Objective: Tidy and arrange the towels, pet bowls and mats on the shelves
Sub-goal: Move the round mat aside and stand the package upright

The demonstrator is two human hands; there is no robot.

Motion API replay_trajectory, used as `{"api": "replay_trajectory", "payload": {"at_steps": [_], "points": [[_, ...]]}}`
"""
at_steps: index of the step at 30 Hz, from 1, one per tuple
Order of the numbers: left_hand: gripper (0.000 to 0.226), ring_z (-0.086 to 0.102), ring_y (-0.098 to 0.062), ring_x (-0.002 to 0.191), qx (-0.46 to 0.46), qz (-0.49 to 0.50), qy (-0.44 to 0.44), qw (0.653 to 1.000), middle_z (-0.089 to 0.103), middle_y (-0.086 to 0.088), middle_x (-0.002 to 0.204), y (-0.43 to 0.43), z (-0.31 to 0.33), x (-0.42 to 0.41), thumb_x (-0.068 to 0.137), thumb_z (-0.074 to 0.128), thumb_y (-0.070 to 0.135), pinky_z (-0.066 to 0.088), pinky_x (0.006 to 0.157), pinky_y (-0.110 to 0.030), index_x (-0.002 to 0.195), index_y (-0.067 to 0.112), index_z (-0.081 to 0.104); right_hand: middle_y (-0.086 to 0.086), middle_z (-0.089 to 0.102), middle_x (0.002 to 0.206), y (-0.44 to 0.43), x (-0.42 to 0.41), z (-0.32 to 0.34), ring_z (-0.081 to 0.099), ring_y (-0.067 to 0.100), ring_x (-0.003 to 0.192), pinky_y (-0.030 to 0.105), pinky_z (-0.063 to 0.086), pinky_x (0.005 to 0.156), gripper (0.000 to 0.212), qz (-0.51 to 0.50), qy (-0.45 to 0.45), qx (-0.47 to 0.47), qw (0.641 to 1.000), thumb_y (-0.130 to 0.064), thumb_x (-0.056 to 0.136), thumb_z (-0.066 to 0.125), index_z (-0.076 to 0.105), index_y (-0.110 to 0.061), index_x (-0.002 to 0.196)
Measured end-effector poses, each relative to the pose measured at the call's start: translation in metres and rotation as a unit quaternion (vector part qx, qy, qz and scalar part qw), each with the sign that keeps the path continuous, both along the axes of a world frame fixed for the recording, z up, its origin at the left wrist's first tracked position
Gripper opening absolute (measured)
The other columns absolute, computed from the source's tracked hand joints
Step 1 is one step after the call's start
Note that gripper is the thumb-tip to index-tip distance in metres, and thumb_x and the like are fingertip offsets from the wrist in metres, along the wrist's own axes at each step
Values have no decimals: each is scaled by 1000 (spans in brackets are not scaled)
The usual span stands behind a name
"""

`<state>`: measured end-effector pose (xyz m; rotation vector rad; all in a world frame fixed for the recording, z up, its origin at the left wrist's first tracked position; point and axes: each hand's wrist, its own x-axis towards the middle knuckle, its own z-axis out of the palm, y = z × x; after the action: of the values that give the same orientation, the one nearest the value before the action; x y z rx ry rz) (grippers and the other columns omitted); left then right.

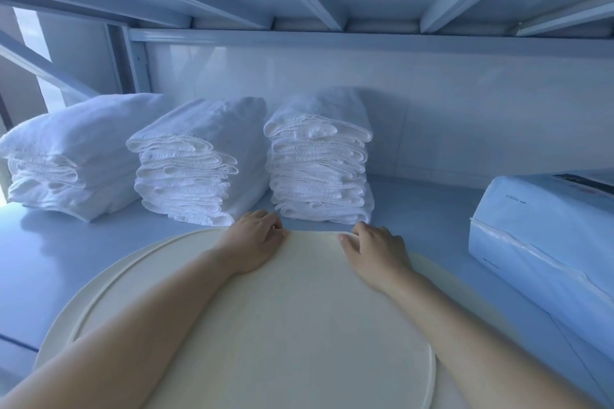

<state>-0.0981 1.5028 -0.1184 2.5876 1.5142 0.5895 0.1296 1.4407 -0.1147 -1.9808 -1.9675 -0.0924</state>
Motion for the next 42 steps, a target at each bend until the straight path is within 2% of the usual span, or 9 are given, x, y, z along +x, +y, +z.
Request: {"api": "replay_trajectory", "payload": {"at_steps": [5, 11, 17, 21, 24, 30, 34, 36, 42], "points": [[28, 49, -21, 100, 6, 20, 51, 998, 43, 3, 87, 3, 2, 2, 98, 31, 36, 34, 85, -31, 79, 20, 43, 1, 64, 101, -2, 2, 6, 56, 25, 99, 35, 29, 73, 27, 18, -3, 0, 1000, -43, 98, 33, 38, -19, 87], [27, 45, -17, 99, -18, 2, 48, 999, 45, 5, 90, 2, 4, 17, 100, 28, 35, 31, 84, -34, 86, 16, 42, 1, 65, 102, -8, 5, 12, 56, 24, 102, 35, 29, 75, 23, -33, -33, 2, 999, -42, 97, 37, 40, -21, 88], [26, 38, -12, 88, -23, -49, 48, 997, 45, 4, 90, 6, 5, 35, 99, 28, 35, 32, 84, -34, 85, 17, 39, 2, 62, 107, -17, 17, 25, 54, 24, 105, 36, 31, 81, 22, -91, -43, -60, 993, -41, 97, 36, 41, -21, 88], [36, 44, -14, 93, -22, -49, 38, 998, 46, 5, 90, 9, -3, 36, 89, 24, 48, 33, 82, -32, 86, 19, 44, 1, 58, 99, -20, 21, 13, 54, 23, 100, 37, 36, 86, 24, -80, -4, -67, 995, -41, 96, 37, 40, -19, 86], [36, 46, -15, 92, -5, -50, 28, 998, 46, 5, 89, 11, -6, 36, 92, 28, 45, 31, 78, -30, 88, 16, 49, -3, 54, 90, -22, 25, 2, 50, 21, 87, 34, 39, 78, 24, -52, 82, -22, 995, -39, 95, 40, 41, -19, 80], [64, 46, -16, 92, 30, -48, 1, 998, 48, 5, 89, 12, -7, 34, 69, 7, 63, 27, 72, -29, 86, 17, 48, 1, 56, 99, -21, 27, -4, 49, 23, 97, 36, 40, 81, 21, -39, 83, 9, 996, -34, 96, 39, 44, -18, 83], [53, 42, -12, 90, 58, -49, -5, 997, 47, 7, 90, 11, -8, 32, 73, 9, 62, 23, 71, -29, 84, 23, 44, 1, 56, 98, -22, 26, -5, 48, 23, 97, 34, 34, 76, 19, -40, 67, 57, 995, -32, 96, 40, 43, -19, 82], [39, 42, -12, 92, 43, -48, -6, 998, 47, 8, 90, 11, -6, 31, 83, 22, 57, 24, 73, -29, 83, 25, 43, 1, 55, 96, -25, 25, -4, 47, 24, 97, 32, 28, 72, 19, -37, 43, 99, 993, -32, 96, 41, 46, -19, 83], [14, 47, -14, 99, 22, -45, -12, 999, 49, 9, 93, 11, -1, 33, 94, 44, 35, 28, 81, -31, 83, 28, 47, -3, 53, 108, -33, 27, 1, 46, 20, 106, 30, 26, 77, 18, -35, 18, 124, 991, -30, 93, 49, 57, -18, 104]]}}
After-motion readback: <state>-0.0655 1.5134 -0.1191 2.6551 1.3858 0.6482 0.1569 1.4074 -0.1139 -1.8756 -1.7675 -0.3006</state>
